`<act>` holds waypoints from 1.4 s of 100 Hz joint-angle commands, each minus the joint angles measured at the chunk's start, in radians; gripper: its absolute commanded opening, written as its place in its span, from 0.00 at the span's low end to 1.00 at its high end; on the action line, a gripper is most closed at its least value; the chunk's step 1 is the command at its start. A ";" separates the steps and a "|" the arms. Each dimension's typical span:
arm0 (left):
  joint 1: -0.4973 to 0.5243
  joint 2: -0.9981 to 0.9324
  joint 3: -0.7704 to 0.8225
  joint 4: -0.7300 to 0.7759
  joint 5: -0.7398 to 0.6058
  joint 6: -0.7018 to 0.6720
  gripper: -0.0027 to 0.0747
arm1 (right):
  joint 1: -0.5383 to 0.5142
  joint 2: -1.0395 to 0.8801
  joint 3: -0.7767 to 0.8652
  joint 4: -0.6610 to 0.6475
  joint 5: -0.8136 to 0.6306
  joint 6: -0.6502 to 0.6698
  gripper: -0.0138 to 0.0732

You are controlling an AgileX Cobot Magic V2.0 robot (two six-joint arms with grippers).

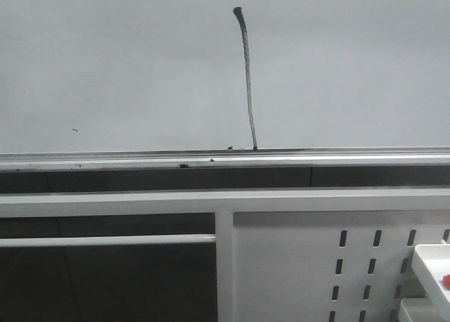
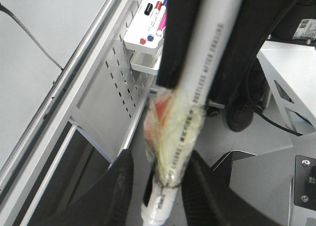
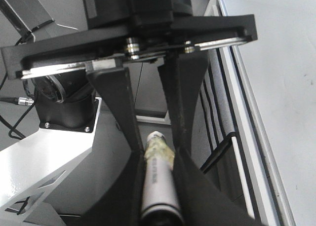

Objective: Write number 1 on whiteboard

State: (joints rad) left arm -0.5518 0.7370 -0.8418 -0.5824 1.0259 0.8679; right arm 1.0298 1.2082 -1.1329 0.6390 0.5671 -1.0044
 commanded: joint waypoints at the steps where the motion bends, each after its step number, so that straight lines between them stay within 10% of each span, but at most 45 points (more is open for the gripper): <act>1: -0.006 0.005 -0.037 -0.054 -0.056 -0.002 0.32 | 0.005 -0.032 -0.033 0.015 -0.040 -0.006 0.08; 60: -0.006 0.005 -0.037 -0.054 -0.061 -0.002 0.01 | 0.005 -0.032 -0.033 0.015 -0.015 -0.006 0.09; 91: -0.006 0.005 0.047 -0.210 -0.349 -0.002 0.01 | 0.005 -0.081 -0.033 0.009 -0.021 0.010 0.76; 105: -0.006 0.005 0.180 -0.343 -0.567 0.045 0.01 | 0.005 -0.168 -0.033 -0.037 -0.011 0.081 0.63; 129: -0.006 0.014 0.339 -0.743 -0.929 0.283 0.01 | 0.005 -0.357 0.069 -0.305 0.040 0.311 0.07; 140: -0.006 0.045 0.334 -0.753 -0.931 0.310 0.01 | -0.001 -0.461 0.175 -0.371 0.007 0.403 0.10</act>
State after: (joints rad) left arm -0.5569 0.7617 -0.4796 -1.2734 0.1499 1.1434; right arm 1.0374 0.8190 -1.0030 0.3160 0.6493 -0.6754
